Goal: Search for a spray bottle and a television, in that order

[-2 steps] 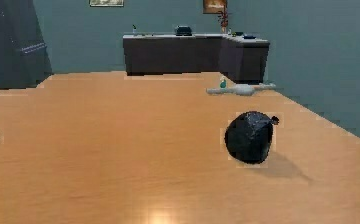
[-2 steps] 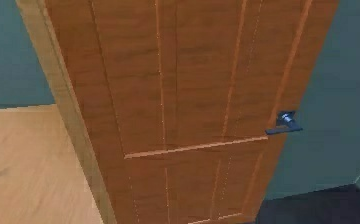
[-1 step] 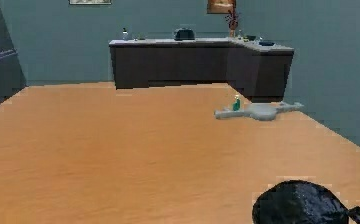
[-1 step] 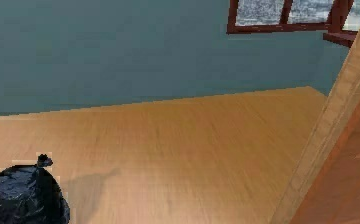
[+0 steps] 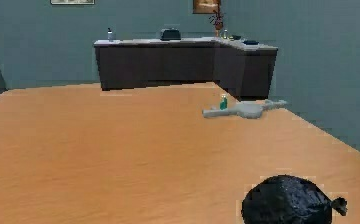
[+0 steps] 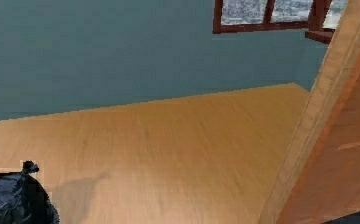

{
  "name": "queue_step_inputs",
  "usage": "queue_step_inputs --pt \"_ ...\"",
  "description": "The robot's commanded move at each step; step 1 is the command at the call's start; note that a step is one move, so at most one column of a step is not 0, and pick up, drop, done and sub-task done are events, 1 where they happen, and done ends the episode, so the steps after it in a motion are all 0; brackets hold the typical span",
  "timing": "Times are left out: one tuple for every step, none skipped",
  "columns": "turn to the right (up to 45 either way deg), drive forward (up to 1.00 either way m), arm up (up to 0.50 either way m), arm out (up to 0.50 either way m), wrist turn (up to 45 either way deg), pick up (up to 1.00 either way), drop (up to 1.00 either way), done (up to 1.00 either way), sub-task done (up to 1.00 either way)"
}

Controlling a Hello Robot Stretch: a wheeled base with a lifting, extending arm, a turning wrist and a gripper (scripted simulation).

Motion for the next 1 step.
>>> queue_step_inputs --pt "0.0 1.00 0.00 0.00 0.0 0.00 0.00 0.00 0.00"
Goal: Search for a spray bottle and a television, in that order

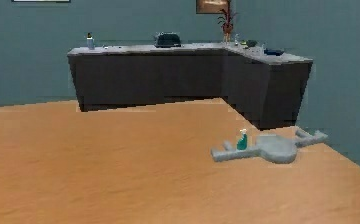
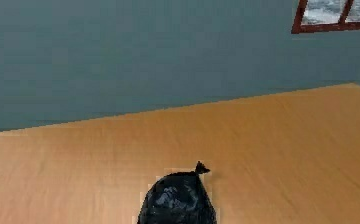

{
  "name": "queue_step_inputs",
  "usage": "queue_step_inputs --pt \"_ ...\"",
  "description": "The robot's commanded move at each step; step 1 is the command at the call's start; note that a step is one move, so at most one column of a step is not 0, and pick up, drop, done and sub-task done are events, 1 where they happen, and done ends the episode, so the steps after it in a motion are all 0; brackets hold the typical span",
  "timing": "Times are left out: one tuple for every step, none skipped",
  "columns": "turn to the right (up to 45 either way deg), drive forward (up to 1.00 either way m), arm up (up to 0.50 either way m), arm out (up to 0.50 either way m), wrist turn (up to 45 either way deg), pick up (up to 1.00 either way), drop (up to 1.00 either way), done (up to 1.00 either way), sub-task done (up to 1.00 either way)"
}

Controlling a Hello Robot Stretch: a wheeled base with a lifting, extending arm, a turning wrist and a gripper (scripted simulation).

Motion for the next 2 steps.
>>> queue_step_inputs --pt "9.0 0.00 0.00 0.00 0.0 0.00 0.00 0.00 0.00" --pt "0.0 0.10 0.00 0.00 0.0 0.00 0.00 0.00 0.00"
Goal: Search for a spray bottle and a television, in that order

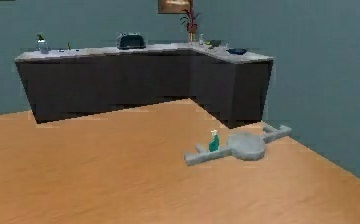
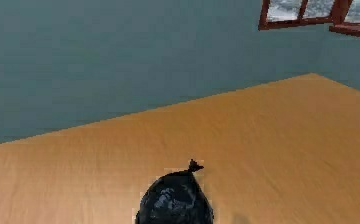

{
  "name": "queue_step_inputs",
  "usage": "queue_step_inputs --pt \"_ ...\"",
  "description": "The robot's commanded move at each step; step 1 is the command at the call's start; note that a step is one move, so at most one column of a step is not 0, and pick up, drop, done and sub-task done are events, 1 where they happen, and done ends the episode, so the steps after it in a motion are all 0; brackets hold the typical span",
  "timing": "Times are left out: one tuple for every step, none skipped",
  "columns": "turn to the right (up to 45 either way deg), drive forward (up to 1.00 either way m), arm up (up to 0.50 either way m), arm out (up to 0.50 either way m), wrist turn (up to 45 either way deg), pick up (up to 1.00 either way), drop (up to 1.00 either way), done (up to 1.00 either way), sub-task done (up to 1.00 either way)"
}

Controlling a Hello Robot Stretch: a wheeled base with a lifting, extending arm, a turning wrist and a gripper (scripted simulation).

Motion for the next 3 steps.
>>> queue_step_inputs --pt "15.0 0.00 0.00 0.00 0.0 0.00 0.00 0.00 0.00" --pt "0.0 0.85 0.00 0.00 0.0 0.00 0.00 0.00 0.00" --pt "0.0 0.00 0.00 0.00 0.0 0.00 0.00 0.00 1.00"
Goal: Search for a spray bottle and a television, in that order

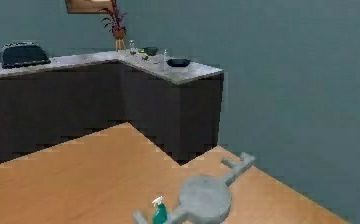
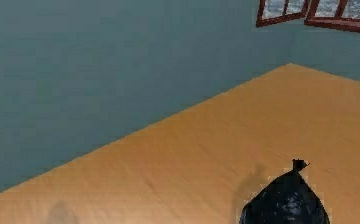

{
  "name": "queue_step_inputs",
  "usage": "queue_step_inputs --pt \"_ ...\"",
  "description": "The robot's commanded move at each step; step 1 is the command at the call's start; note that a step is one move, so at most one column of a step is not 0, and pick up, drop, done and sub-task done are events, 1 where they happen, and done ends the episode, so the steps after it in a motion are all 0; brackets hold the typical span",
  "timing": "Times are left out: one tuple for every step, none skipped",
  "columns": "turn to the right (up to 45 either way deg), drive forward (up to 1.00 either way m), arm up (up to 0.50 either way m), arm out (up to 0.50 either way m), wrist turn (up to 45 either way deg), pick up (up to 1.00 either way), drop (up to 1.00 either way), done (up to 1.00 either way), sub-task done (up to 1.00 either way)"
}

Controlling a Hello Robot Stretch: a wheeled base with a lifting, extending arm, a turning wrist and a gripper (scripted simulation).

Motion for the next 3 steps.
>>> queue_step_inputs --pt "-45.0 0.00 0.00 0.00 0.0 0.00 0.00 0.00 0.00" --pt "-45.0 0.00 0.00 0.00 0.0 0.00 0.00 0.00 0.00" --pt "-45.0 0.00 0.00 0.00 0.0 0.00 0.00 0.00 0.00"
